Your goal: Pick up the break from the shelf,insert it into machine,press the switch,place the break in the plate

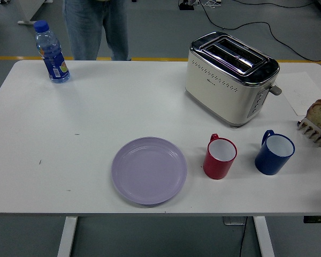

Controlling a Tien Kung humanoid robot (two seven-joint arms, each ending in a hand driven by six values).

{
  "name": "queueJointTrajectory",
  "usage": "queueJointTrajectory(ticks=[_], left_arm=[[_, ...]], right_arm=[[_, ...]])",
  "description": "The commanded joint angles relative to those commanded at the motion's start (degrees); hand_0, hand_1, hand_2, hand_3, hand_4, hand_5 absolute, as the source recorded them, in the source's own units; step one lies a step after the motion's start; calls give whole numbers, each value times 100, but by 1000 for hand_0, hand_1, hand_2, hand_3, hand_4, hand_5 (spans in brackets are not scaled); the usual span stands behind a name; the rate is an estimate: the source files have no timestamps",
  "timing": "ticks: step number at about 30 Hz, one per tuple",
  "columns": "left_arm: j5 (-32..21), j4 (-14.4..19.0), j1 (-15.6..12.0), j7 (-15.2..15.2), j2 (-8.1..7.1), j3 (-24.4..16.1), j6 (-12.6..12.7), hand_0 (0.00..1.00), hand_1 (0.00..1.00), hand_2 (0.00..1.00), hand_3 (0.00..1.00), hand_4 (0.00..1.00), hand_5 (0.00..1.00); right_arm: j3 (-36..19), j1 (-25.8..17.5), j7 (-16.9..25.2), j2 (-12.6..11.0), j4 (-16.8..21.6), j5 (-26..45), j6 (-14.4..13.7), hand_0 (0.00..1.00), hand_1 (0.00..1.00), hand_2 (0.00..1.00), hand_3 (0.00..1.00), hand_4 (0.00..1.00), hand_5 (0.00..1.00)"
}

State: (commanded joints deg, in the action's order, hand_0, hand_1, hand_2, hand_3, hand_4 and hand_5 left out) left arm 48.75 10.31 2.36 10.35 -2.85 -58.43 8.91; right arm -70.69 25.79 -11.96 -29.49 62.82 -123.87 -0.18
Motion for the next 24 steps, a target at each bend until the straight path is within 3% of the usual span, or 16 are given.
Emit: queueJointTrajectory(ticks=[2,3,8,9,24], left_arm=[[-6,0,-1,-1,-1,3,-1,700,725,719,591,373,845],[-5,0,-1,-1,0,1,-1,700,724,719,591,373,843],[38,0,-7,3,1,-44,-9,700,724,719,591,373,843],[50,0,-9,5,2,-53,-11,701,726,720,593,373,843],[151,0,-31,17,-9,-107,-31,700,726,720,591,374,841]], right_arm=[[-3,1,9,-7,3,-9,-17,396,462,537,572,471,2],[-4,2,15,-12,6,-10,-25,377,467,532,557,402,2],[-13,4,67,-36,26,0,-108,377,467,532,557,402,2],[-12,2,73,-42,34,4,-116,385,453,522,548,360,2],[-81,-7,127,-260,391,109,-101,383,448,521,547,351,2]])
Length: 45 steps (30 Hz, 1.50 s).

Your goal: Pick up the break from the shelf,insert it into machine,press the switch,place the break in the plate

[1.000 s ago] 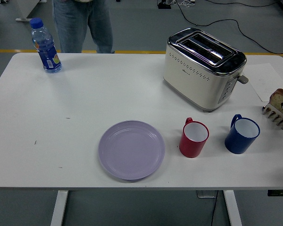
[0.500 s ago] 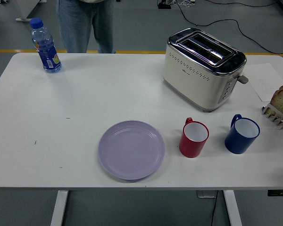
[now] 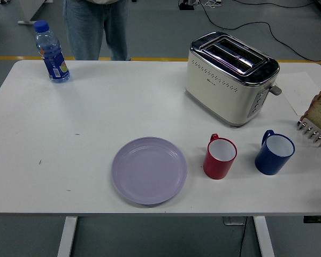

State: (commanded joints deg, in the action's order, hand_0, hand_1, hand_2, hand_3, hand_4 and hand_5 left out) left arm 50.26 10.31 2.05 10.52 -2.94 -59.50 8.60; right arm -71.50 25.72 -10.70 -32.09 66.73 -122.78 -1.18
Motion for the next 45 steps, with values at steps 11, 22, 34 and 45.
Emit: queueJointTrajectory(ticks=[11,22,34,45], left_arm=[[41,0,0,-17,-20,-52,-8,701,725,720,592,379,844],[-79,0,28,-37,-43,56,10,702,726,718,593,381,846],[140,0,88,24,-36,-167,23,701,726,718,592,381,846],[208,0,106,44,-67,-237,29,703,726,718,592,381,846]], right_arm=[[-51,104,-37,-289,446,170,68,372,432,515,542,360,2],[117,554,-140,-616,537,740,222,348,409,503,538,387,2],[672,1771,-628,-902,539,1553,452,350,402,500,537,385,2],[1103,2616,-910,-925,475,1694,508,360,398,497,536,364,2]])
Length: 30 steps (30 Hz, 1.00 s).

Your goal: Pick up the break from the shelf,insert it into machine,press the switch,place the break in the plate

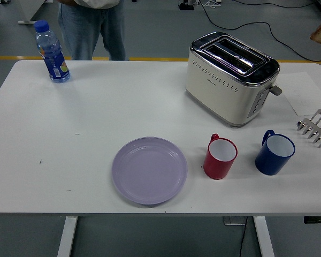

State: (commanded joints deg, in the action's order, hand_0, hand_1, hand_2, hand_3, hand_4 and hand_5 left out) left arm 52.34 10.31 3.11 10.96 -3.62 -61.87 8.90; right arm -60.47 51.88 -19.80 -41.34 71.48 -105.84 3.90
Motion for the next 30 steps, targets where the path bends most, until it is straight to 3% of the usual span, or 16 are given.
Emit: queueJointTrajectory(ticks=[30], left_arm=[[58,0,32,9,-39,-35,1,704,729,718,591,375,838]], right_arm=[[466,532,-287,314,-183,204,-1,344,388,490,532,351,2]])
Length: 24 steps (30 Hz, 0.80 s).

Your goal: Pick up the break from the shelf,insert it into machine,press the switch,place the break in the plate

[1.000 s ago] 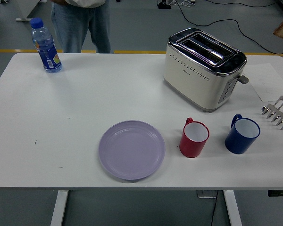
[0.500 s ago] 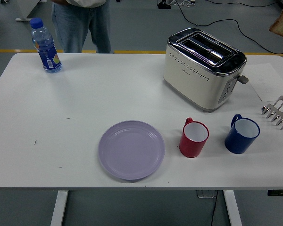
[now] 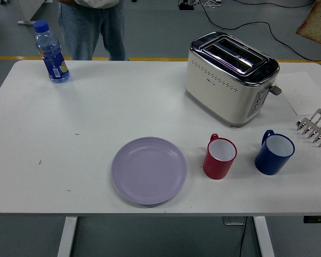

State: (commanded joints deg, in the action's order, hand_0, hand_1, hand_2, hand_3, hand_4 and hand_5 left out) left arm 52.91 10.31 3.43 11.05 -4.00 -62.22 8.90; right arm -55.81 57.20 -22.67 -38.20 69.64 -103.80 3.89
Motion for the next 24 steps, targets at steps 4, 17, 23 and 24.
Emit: queueJointTrajectory(ticks=[4,17,23,24], left_arm=[[-26,0,2,-4,-6,25,0,704,728,717,592,375,837],[-14,0,0,-1,-18,36,-2,705,730,718,593,375,836],[-22,0,8,-1,-26,46,1,704,731,717,592,375,836],[-23,0,9,0,-27,49,1,704,731,717,592,375,836]], right_arm=[[65,52,21,65,-50,27,-27,341,385,489,532,349,2],[280,222,408,312,-308,107,-362,340,384,489,531,345,2],[336,288,552,401,-407,131,-456,338,381,486,530,347,2],[346,296,572,410,-419,134,-471,338,381,486,530,347,2]])
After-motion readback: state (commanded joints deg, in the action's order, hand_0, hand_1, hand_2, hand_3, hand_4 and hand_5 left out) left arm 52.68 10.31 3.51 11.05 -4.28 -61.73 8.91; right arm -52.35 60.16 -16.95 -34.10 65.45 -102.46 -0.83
